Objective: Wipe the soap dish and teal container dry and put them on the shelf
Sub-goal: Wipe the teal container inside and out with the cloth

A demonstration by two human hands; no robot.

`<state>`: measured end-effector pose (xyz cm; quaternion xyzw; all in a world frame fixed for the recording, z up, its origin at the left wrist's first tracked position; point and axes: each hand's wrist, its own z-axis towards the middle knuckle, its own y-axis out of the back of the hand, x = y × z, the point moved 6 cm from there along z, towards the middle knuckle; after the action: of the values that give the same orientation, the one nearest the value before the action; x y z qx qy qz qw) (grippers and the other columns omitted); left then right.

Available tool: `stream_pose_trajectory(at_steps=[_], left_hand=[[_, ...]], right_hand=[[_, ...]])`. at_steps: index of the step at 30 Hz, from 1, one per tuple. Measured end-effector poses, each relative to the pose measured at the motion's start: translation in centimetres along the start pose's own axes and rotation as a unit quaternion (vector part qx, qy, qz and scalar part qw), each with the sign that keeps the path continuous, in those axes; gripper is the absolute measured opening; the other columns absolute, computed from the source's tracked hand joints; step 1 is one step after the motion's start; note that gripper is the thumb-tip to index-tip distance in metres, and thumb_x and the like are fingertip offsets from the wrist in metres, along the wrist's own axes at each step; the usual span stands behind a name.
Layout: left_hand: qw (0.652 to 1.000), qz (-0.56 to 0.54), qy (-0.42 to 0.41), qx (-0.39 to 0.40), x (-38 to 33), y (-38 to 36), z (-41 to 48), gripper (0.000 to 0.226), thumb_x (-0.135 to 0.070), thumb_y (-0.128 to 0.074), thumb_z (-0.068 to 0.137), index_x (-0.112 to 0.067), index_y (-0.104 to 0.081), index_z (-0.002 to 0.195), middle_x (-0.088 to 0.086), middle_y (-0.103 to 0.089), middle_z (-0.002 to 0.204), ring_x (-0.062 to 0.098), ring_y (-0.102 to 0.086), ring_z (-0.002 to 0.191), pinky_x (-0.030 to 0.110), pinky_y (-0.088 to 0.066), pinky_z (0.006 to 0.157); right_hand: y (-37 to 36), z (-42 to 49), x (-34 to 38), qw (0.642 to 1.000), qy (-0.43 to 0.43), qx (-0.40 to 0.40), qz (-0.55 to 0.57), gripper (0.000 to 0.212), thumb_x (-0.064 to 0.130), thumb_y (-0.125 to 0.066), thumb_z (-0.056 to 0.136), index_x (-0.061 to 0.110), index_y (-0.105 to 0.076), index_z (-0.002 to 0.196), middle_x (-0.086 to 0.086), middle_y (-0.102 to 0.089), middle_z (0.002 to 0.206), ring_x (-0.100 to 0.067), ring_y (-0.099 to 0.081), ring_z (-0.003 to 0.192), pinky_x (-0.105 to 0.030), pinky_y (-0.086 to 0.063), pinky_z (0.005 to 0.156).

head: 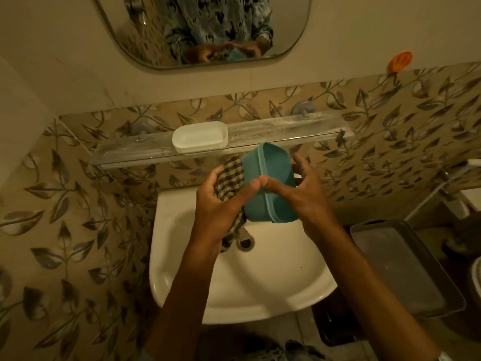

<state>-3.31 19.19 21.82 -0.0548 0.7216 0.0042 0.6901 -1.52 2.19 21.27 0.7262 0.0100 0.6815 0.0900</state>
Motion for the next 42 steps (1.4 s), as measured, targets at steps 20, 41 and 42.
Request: stream_pose_trajectory(at_steps=[20, 41, 42], left_hand=[[0.987, -0.14, 0.03, 0.078, 1.8, -0.7, -0.4, 0.053, -0.036, -0.074, 0.071, -0.024, -0.059, 0.121, 0.009, -0.067, 0.117, 0.029, -0.067, 0.104, 0.041, -0.058, 0.073], [0.949, -0.296, 0.08, -0.069, -4.0, 4.5, -1.5, 0.048, -0.007, -0.045, 0.083, 0.004, -0.048, 0.129, 0.023, -0.059, 0.124, 0.033, -0.062, 0.111, 0.049, -0.049, 0.096], [0.958, -0.275, 0.051, -0.064, -4.7, 3.8, -1.7, 0.055, -0.008, -0.051, 0.079, 0.001, -0.045, 0.133, 0.021, -0.059, 0.127, 0.033, -0.061, 0.113, 0.051, -0.049, 0.095]], right_hand=[[-1.5, -1.5, -3.1, 0.92, -0.07, 0.146, 0.357, 0.046, 0.04, -0.026, 0.102, 0.023, -0.064, 0.121, -0.004, -0.067, 0.119, -0.023, -0.062, 0.112, -0.038, -0.055, 0.087], [-1.3, -1.2, -6.5, 0.793, -0.18, 0.195, 0.547, 0.042, 0.039, -0.054, 0.082, 0.015, -0.063, 0.116, -0.011, -0.06, 0.119, -0.03, -0.056, 0.11, -0.042, -0.048, 0.089], [-1.6, -1.3, -6.5, 0.795, -0.182, 0.199, 0.544, 0.042, 0.04, -0.053, 0.083, 0.015, -0.065, 0.114, -0.011, -0.062, 0.115, -0.029, -0.059, 0.107, -0.041, -0.049, 0.086]])
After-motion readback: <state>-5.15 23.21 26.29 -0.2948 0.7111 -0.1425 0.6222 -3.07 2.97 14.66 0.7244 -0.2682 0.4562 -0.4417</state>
